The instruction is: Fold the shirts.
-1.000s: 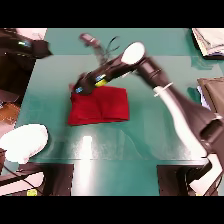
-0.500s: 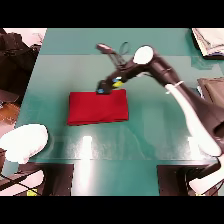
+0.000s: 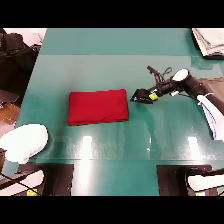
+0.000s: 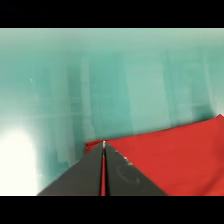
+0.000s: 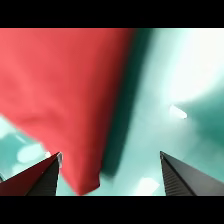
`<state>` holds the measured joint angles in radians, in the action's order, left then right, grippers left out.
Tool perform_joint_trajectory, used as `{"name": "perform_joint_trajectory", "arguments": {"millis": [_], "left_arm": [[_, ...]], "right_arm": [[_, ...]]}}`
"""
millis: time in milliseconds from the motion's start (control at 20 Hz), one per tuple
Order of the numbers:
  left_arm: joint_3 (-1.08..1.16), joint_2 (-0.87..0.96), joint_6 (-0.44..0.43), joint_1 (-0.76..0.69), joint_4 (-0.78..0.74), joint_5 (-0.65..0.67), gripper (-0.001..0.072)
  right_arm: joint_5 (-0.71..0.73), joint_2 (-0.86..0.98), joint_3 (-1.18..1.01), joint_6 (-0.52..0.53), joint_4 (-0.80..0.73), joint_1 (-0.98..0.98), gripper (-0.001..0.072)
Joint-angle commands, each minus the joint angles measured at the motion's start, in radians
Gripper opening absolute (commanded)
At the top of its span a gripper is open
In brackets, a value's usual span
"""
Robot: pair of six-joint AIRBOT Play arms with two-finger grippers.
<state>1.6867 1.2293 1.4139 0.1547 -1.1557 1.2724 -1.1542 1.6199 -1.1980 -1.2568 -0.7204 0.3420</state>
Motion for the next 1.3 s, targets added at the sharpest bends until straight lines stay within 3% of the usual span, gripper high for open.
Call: {"name": "perform_joint_trajectory", "arguments": {"millis": [0,250,300,550,650,700,950,1250], "left_arm": [[-0.001,0.015,-0.001,0.000,0.011,0.001,0.0027],[-0.002,0.015,-0.019,0.000,0.012,0.000,0.0027],[-0.002,0.015,-0.019,0.000,0.012,-0.001,0.0027],[-0.002,0.015,-0.018,0.000,0.012,0.000,0.0028],[-0.002,0.015,-0.018,0.000,0.018,0.001,0.0027],[-0.002,0.015,-0.018,0.000,0.029,0.001,0.0027],[-0.040,0.015,-0.018,-0.085,0.068,-0.009,0.0027],[-0.143,0.015,-0.014,-0.343,0.069,-0.156,0.0027]], "right_arm": [[0.027,0.080,0.057,0.060,0.153,0.010,0.0686],[0.087,0.173,0.057,0.145,0.370,0.108,0.0685],[0.098,0.181,0.057,0.152,0.392,0.122,0.0655],[0.158,0.182,0.057,0.177,0.407,0.167,0.0394],[0.161,0.181,0.057,0.209,0.415,0.167,0.0130],[0.165,0.173,0.057,0.230,0.414,0.166,0.0040],[0.216,-0.006,0.057,0.248,0.403,0.063,0.0015],[0.116,-0.272,0.057,0.241,0.403,-0.353,0.0014]]}}
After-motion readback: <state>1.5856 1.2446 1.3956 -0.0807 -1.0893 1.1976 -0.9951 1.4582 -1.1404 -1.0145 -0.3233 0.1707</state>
